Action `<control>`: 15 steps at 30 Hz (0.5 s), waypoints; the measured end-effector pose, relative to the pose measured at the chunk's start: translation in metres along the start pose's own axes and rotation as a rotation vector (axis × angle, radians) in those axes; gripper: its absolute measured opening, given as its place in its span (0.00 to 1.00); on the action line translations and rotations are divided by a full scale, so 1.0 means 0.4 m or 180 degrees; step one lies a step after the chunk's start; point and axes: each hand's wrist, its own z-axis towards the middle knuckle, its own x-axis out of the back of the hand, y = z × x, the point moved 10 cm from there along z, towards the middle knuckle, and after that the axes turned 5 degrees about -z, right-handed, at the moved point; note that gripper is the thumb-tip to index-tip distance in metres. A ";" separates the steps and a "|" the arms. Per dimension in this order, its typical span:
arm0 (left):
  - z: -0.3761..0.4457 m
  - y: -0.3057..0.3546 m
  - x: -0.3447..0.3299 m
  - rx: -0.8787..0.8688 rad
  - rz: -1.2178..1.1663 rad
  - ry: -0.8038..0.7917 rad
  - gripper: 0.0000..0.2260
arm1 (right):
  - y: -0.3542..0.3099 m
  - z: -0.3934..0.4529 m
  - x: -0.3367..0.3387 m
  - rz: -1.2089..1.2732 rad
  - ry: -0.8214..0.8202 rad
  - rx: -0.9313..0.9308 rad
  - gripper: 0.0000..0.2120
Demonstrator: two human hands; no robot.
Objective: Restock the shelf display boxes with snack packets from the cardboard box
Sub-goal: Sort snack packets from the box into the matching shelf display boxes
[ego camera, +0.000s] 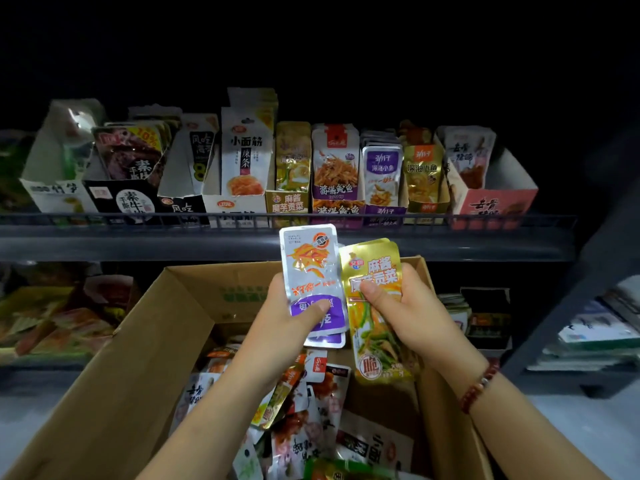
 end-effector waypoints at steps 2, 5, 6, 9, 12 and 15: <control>0.004 0.001 0.004 0.0063 -0.0009 -0.0024 0.17 | -0.003 0.008 0.026 0.0213 0.0246 -0.0013 0.15; 0.007 0.007 0.014 0.0144 0.0009 -0.0047 0.19 | -0.011 0.025 0.037 0.0530 0.0362 -0.0107 0.13; 0.008 0.009 0.013 0.0160 -0.0040 -0.0111 0.19 | -0.019 0.031 0.027 0.0626 0.0310 -0.0123 0.13; 0.011 0.028 0.008 0.0073 -0.0202 -0.0334 0.19 | -0.050 0.047 -0.008 0.0629 0.0236 -0.0135 0.14; 0.014 0.053 0.012 -0.0108 -0.0260 -0.0437 0.24 | -0.078 0.072 -0.045 0.0785 0.0130 -0.0143 0.17; 0.024 0.072 0.033 -0.0302 -0.0296 -0.0323 0.24 | -0.107 0.093 -0.065 0.0741 0.0167 -0.0117 0.19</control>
